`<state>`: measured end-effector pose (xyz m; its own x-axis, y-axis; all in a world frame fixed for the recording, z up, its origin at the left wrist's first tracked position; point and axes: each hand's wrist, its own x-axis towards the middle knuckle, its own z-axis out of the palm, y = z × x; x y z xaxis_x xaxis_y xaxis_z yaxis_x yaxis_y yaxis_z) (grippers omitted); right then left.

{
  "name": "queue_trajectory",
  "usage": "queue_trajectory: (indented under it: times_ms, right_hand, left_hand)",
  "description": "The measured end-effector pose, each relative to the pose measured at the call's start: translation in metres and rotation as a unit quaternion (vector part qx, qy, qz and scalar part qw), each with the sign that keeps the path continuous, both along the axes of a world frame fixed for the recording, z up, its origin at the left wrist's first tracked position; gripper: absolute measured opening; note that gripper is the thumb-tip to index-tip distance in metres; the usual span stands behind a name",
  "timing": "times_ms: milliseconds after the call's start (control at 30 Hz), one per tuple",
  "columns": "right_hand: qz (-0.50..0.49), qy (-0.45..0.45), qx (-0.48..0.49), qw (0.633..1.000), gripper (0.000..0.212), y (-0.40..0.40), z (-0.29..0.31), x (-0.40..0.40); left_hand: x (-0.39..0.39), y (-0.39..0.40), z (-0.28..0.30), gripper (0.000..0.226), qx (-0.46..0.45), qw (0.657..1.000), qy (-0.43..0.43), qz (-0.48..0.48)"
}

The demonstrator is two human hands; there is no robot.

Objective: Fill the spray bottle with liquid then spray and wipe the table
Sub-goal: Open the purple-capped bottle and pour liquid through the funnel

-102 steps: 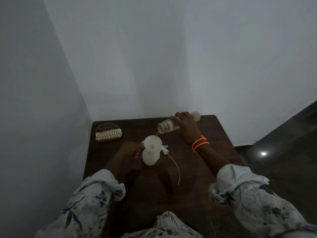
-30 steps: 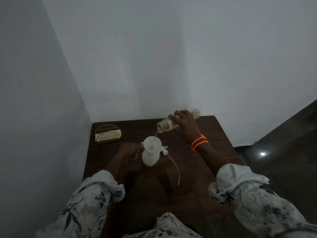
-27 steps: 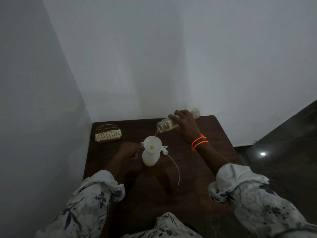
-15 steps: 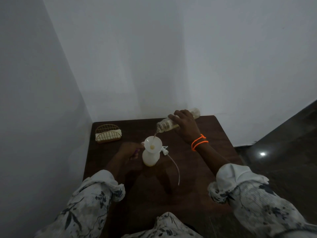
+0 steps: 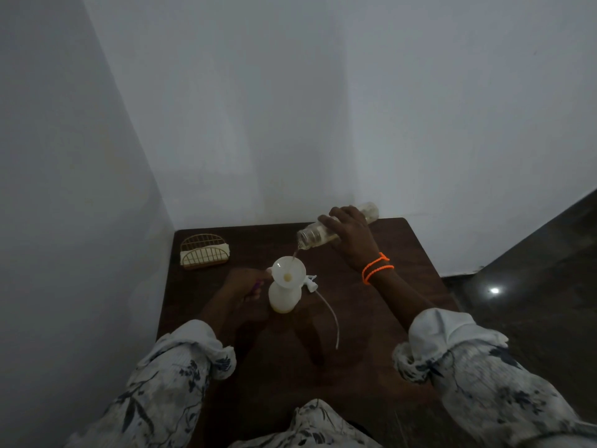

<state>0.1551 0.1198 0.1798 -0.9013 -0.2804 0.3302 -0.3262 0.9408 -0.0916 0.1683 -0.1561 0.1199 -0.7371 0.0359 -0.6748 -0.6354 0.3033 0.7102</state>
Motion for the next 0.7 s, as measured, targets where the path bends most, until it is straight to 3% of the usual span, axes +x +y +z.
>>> queue_trajectory:
  times_ms: [500,700]
  right_hand:
    - [0.003,0.013,-0.006,1.0,0.059,-0.002,0.006,0.003]
    - [-0.008,-0.031,-0.032,0.999,0.06,-0.005,-0.006,0.01]
  left_hand:
    - [-0.003,0.0,-0.005,0.024,0.004,1.0,-0.005,-0.006]
    - [-0.006,-0.001,-0.008,0.031,-0.021,1.0,-0.003,-0.023]
